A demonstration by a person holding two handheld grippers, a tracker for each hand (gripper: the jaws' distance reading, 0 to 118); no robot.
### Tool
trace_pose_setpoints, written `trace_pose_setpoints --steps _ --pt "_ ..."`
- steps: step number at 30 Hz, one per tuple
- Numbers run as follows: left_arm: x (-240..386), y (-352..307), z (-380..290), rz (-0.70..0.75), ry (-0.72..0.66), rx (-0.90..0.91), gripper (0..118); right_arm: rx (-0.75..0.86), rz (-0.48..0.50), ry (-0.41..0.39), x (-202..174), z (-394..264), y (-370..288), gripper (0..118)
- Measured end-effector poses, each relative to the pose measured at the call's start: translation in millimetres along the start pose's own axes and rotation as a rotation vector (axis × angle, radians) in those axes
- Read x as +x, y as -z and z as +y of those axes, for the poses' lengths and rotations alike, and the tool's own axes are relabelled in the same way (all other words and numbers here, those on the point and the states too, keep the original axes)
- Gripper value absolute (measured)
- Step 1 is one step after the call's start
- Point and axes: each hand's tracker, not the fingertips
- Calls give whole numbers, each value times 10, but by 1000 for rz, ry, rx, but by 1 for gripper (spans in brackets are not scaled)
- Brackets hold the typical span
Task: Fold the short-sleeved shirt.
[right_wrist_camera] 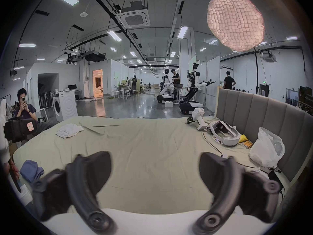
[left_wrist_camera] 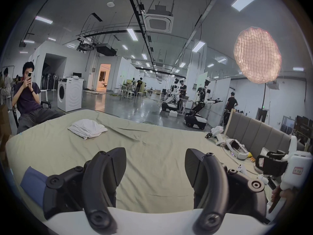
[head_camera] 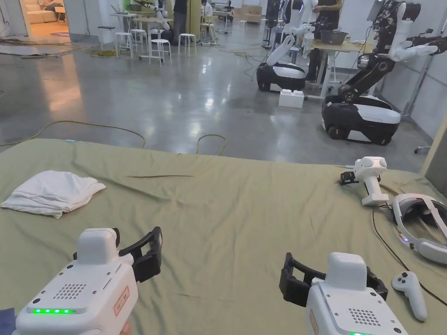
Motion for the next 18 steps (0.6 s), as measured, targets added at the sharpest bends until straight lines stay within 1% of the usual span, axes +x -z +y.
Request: trace_pose_setpoints --steps 3,5,8,10,12,15,18 --pt "-15 -13 8 -53 -15 44 80 16 19 32 41 -1 0 118" --pt "15 -15 4 -63 32 67 81 24 10 24 42 5 4 118" --pt "112 -8 14 -4 142 64 82 40 5 6 45 22 3 118" --pt "154 17 28 4 187 39 82 52 23 -1 47 42 -8 118" --pt "193 41 40 22 216 12 82 56 52 5 56 66 -10 118" --pt "245 54 25 55 247 10 82 54 64 15 33 106 -11 118" --pt "247 40 12 59 245 14 82 46 18 10 -29 124 2 118"
